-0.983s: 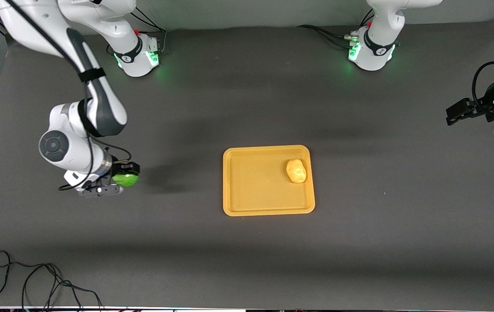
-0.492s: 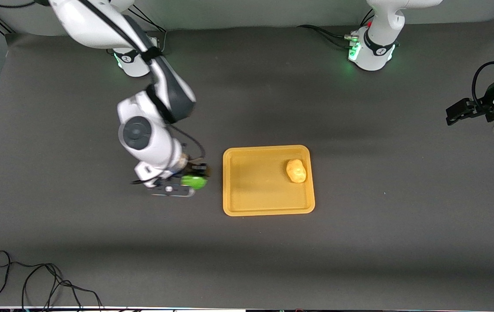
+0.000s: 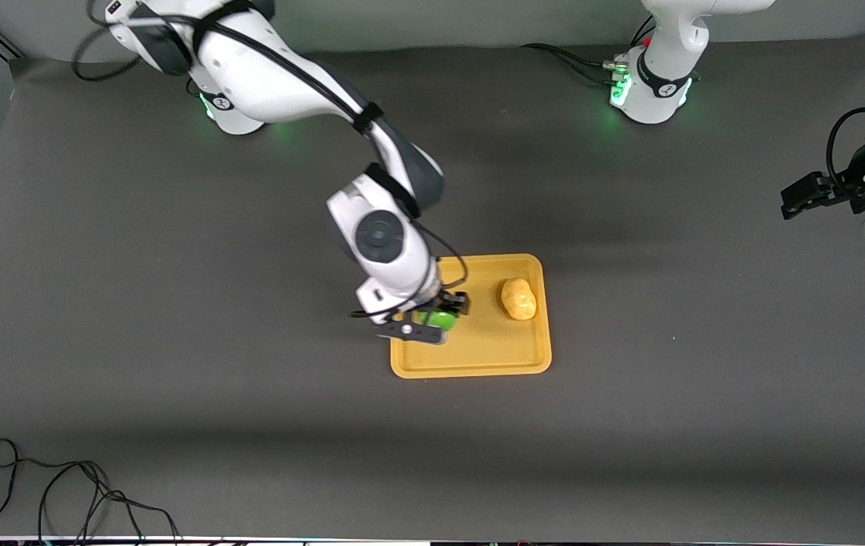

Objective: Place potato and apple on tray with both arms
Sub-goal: 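Lift the green apple with the right gripper and carry it to the tray, then lower the apple onto the tray beside the potato and open the right gripper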

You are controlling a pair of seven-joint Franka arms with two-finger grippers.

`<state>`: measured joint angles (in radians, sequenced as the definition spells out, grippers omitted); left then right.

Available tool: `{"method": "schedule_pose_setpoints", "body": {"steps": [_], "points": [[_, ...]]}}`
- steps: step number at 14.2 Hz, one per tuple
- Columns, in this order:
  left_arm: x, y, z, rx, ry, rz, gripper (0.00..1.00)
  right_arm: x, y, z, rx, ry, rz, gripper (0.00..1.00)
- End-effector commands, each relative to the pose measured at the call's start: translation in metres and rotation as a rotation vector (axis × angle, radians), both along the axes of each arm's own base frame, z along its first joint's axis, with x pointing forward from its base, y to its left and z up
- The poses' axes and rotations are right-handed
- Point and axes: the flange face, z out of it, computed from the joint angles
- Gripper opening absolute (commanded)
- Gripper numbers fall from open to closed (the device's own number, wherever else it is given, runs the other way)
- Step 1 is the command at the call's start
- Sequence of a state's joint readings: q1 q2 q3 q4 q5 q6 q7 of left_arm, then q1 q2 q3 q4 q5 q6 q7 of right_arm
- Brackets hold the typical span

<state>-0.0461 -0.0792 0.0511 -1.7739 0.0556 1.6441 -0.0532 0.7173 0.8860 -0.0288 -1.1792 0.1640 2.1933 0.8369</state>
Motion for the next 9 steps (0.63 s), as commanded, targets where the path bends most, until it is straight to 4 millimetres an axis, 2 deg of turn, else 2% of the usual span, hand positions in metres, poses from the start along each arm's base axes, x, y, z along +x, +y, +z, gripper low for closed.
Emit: {"method": "schedule_pose_setpoints", "body": {"steps": [1,3,9], "points": [[-0.005,0.0,0.001,-0.004,-0.002,-0.017,1.0,-0.005,0.026,-0.034,0.014,-0.031,-0.011,0.43],[-0.005,0.001,0.001,-0.004,0.002,-0.015,1.0,-0.007,0.024,-0.05,-0.002,-0.02,-0.01,0.43],[-0.006,0.0,0.001,-0.004,0.004,-0.015,1.0,-0.016,0.026,-0.064,-0.039,-0.013,-0.011,0.45]]}}
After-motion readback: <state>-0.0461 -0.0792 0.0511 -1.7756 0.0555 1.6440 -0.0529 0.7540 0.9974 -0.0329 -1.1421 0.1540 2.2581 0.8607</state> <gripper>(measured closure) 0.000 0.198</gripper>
